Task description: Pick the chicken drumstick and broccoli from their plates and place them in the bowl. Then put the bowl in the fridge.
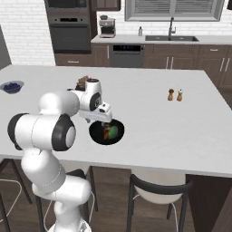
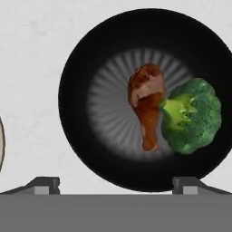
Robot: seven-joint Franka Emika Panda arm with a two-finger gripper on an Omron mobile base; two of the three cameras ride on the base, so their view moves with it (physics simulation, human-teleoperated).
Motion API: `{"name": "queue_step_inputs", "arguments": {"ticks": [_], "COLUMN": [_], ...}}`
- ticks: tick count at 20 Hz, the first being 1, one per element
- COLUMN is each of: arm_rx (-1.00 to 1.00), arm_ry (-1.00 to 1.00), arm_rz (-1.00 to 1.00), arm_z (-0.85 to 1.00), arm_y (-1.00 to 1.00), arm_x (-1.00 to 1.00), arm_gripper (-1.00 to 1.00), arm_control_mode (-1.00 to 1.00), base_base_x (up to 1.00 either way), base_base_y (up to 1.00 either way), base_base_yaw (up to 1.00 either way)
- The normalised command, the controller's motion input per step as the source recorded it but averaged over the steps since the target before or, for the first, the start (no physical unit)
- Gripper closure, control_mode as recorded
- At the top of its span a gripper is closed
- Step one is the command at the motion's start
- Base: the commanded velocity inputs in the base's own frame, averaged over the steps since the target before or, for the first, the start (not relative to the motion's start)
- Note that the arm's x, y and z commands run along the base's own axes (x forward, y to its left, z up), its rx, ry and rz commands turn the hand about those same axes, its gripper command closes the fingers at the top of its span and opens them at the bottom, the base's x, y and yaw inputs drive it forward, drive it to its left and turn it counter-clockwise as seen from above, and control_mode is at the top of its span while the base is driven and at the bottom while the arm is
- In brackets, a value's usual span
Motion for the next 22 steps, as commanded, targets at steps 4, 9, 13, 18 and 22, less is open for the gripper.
{"name": "queue_step_inputs", "arguments": {"ticks": [4,9,13,18,22], "arm_rx": [-0.02,-0.02,0.0,0.0,0.0], "arm_ry": [0.01,0.0,0.0,0.0,0.0], "arm_rz": [0.25,0.09,0.0,0.0,0.0], "arm_z": [-0.02,-0.1,-0.3,-0.36,-0.35], "arm_y": [0.53,0.24,0.0,0.0,0.0], "arm_x": [0.0,0.0,0.0,0.01,0.03], "arm_gripper": [-1.0,-1.0,-1.0,-1.0,-1.0], "arm_control_mode": [-1.0,-1.0,-1.0,-1.0,-1.0], "base_base_x": [0.0,0.0,0.0,0.0,0.0], "base_base_y": [0.0,0.0,0.0,0.0,0.0], "base_base_yaw": [0.0,0.0,0.0,0.0,0.0]}}
